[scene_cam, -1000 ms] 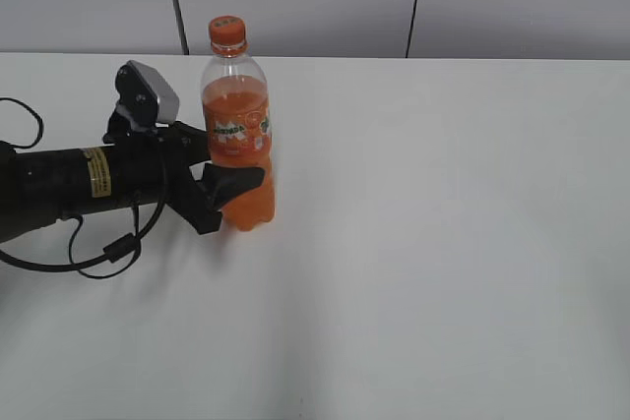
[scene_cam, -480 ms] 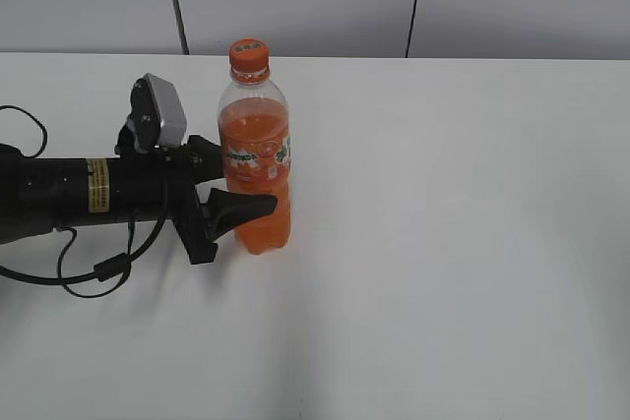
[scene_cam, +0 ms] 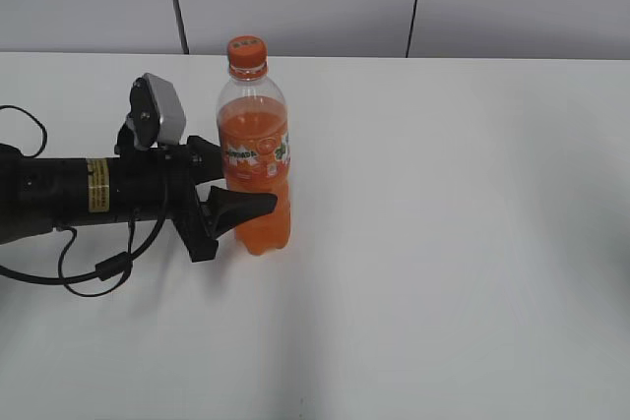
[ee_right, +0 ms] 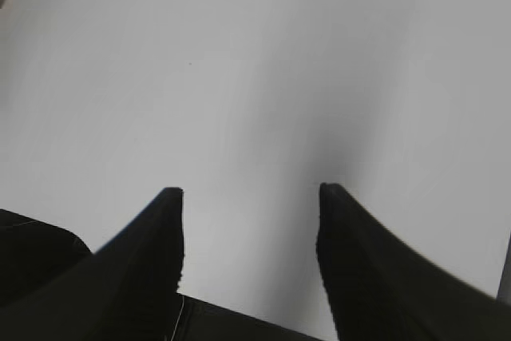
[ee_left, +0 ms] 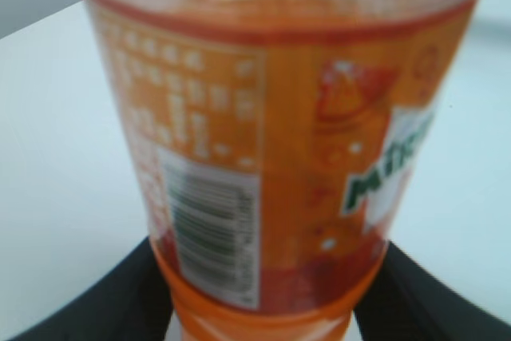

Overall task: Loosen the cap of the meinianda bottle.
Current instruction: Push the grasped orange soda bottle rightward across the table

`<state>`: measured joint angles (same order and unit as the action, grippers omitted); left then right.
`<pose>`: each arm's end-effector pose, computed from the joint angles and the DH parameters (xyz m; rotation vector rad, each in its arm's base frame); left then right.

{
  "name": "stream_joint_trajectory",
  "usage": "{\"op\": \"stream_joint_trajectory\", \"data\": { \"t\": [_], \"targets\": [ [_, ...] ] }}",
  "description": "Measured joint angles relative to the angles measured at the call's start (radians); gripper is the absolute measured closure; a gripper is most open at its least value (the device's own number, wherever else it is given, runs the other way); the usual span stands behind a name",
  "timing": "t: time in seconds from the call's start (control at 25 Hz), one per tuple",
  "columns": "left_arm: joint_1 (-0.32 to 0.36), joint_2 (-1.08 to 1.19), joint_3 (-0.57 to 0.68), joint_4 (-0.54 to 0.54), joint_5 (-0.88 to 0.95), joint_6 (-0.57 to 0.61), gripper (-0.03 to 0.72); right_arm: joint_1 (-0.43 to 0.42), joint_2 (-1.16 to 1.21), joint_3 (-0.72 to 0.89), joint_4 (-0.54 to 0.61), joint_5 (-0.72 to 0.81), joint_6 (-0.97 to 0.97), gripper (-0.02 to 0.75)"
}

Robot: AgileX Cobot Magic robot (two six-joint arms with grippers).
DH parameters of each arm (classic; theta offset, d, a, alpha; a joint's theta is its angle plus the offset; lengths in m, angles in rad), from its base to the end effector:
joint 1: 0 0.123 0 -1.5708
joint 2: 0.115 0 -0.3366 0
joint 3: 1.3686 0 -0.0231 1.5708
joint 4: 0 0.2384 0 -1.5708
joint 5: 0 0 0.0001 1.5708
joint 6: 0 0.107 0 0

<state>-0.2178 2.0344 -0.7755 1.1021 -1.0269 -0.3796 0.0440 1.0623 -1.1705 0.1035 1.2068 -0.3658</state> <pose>0.3315 -0.1570 0.1591 1.0815 1.6616 -0.7753 0.1563 0.0172 0.4126 -0.5121 2.5217 0.0180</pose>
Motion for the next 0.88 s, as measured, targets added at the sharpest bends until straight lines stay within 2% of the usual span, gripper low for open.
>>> {"op": "stream_joint_trajectory", "data": {
  "t": [0.24,0.88],
  "targets": [
    [0.0,0.0,0.0,-0.002,0.002,-0.04,0.286,0.057,0.172,-0.165,0.018,0.006,-0.038,0.335],
    [0.0,0.0,0.0,-0.002,0.001,-0.046,0.286,0.456,0.572,-0.572,0.017,0.01,0.064,0.337]
  ]
}}
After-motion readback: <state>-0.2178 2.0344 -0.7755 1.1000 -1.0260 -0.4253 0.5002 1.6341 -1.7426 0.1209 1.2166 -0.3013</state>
